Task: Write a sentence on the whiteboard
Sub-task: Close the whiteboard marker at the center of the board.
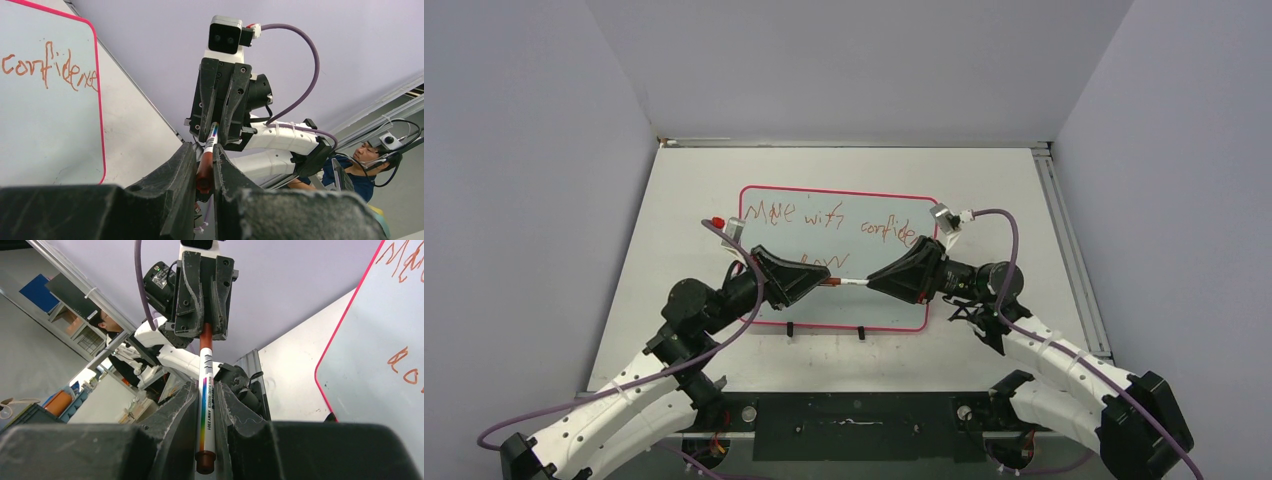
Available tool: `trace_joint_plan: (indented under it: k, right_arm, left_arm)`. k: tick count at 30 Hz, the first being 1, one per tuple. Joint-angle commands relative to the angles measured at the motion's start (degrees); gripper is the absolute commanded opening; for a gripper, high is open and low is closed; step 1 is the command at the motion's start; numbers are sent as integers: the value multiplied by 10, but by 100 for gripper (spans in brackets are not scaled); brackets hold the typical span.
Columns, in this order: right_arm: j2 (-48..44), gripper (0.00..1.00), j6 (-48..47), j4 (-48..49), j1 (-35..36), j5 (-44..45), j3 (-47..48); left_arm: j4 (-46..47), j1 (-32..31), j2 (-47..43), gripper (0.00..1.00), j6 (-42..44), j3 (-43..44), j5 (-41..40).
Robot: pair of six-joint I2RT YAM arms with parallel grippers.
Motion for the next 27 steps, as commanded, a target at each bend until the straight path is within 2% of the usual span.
trace_joint_plan:
  k: [1,14,21,25,27]
  right_arm:
    - [10,5,-4,62,25,56,3]
    - [11,5,-14,72,36,77,7]
    - [9,5,-17,73,40,85,8]
    - [-5,5,-23,64,39,112,0]
    - [-33,5,-40,29,35,136,-6]
  left_arm:
    - [13,-29,18,0,-1,-4,45]
    - [4,-119,57,0,37,3,-16]
    - [0,-147,85,0,54,11,-21]
    - [-33,-151,85,0,68,13,-28]
    - [-67,-141,75,0,82,14,-37]
